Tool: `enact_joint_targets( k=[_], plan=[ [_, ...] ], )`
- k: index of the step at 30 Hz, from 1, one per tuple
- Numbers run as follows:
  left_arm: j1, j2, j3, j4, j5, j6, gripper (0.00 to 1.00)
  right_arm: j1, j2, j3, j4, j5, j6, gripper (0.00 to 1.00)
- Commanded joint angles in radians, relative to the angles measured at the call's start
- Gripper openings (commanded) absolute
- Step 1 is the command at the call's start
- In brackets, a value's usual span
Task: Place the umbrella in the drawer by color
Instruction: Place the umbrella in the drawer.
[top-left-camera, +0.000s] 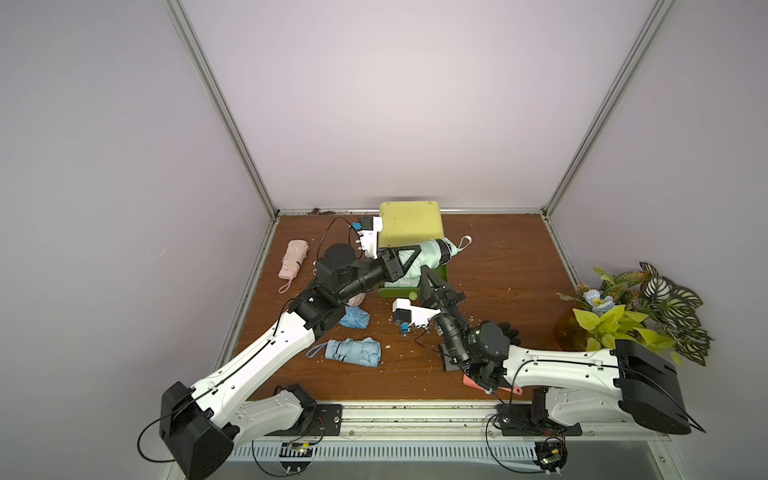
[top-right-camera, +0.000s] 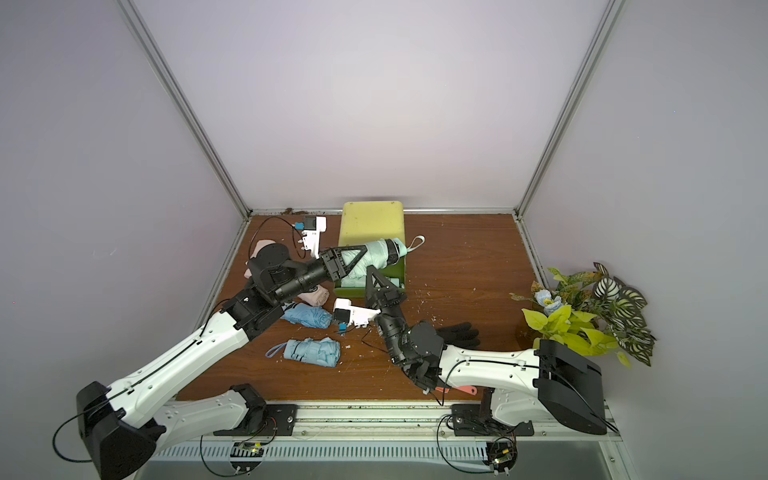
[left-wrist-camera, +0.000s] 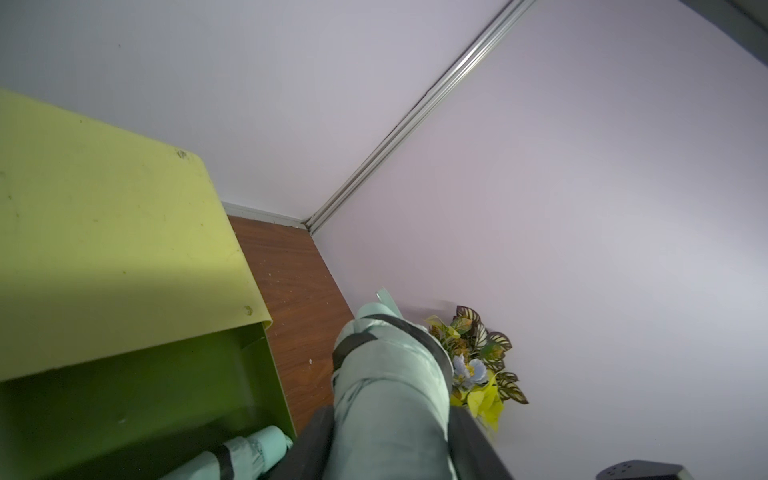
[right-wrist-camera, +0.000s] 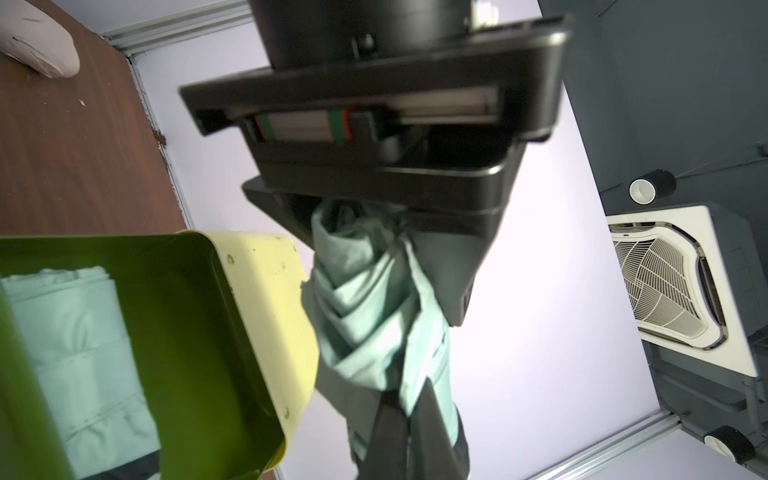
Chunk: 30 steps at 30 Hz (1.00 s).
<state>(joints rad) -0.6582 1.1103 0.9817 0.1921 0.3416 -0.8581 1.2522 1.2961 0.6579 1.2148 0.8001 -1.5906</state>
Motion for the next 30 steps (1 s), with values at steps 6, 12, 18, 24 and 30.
enact_joint_targets(
  k=[6,12,18,24,30],
  plan=[
    [-0.010,0.007,0.098,-0.077,-0.034,0.101,0.07,-0.020,-0.056,0.013,-0.037,-0.007,0.130,0.16],
    [-0.011,0.037,0.264,-0.281,-0.184,0.343,0.00,-0.016,-0.221,-0.037,-0.361,-0.010,0.401,0.72],
    [-0.009,0.123,0.475,-0.573,-0.201,0.529,0.00,-0.018,-0.503,-0.028,-0.692,-0.083,0.858,0.80],
    [-0.009,0.230,0.630,-0.808,-0.177,0.631,0.00,-0.025,-0.629,0.034,-0.852,0.000,1.172,0.81],
    [-0.009,0.225,0.650,-0.872,-0.323,0.677,0.04,-0.028,-0.645,0.078,-0.952,-0.018,1.318,0.81]
  ],
)
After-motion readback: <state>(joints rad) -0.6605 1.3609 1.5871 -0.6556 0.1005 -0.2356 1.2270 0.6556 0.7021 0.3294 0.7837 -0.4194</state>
